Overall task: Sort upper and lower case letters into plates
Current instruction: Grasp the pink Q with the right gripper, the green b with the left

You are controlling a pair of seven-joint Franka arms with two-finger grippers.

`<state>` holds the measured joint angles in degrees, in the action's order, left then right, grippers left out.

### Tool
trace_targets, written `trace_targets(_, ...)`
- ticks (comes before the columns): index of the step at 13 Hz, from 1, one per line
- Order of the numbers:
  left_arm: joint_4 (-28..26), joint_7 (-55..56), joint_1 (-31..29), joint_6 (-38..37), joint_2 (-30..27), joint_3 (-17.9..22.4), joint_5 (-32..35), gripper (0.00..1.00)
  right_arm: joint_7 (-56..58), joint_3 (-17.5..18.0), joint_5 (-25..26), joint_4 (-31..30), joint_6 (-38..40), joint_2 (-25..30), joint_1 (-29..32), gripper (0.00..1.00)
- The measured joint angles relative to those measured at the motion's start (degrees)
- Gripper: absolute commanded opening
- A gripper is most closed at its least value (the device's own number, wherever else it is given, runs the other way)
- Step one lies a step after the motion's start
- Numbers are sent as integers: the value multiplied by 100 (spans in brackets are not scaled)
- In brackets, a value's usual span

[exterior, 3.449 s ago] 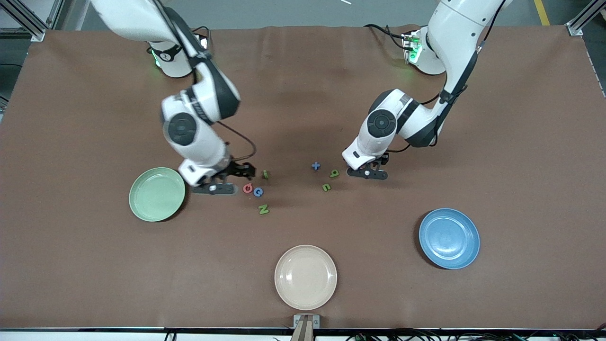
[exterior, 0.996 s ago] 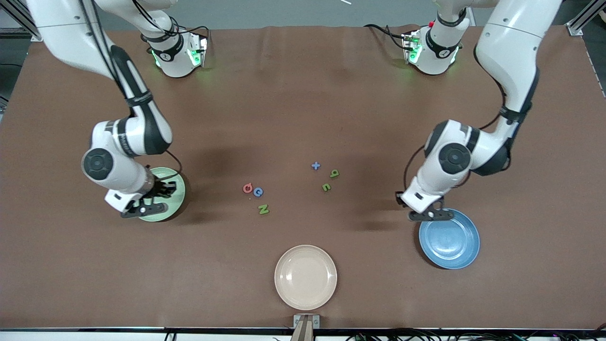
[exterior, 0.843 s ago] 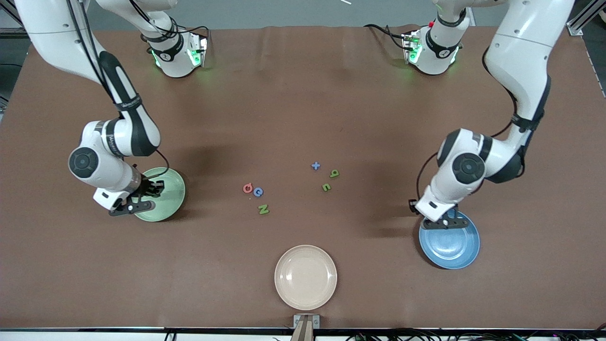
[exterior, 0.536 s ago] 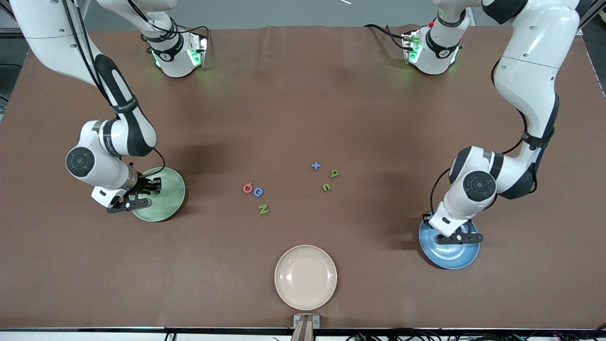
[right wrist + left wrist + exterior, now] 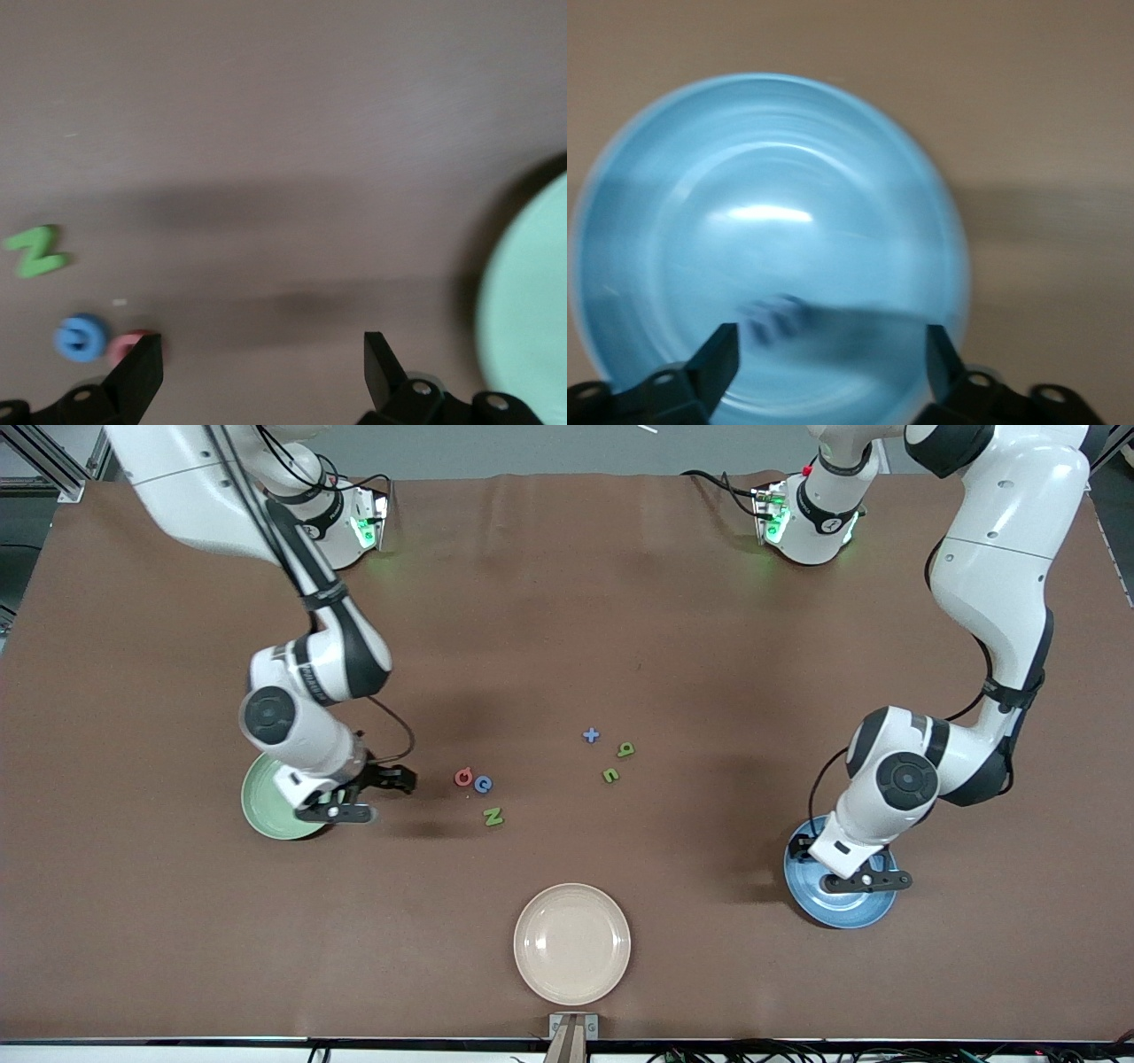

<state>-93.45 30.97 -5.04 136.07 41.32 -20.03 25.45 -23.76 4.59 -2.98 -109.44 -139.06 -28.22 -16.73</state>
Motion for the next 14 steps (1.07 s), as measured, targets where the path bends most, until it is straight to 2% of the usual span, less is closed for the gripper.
trace_targets(2, -10, 897, 61, -398, -102, -597, -1, 100, -494, -2, -3, 184, -131, -262, -350, 100)
trace_targets(4, -111, 1802, 223, -508, -119, -996, -1, 99, -616, -11, -1, 233, -353, -474, -534, 100)
trace_targets(8, -509, 3631, 1067, -354, -95, -1090, 0, 97, -619, -112, 75, 178, -411, -678, -760, 100)
trace_targets(11, -968, 4547, 1487, 132, -78, -1077, 27, 87, -622, -254, 331, 100, -411, -688, -784, 100)
trace_targets(14, -1115, 5072, 1690, 201, -37, -1060, 164, 80, -622, -261, 341, 46, -411, -687, -806, 100)
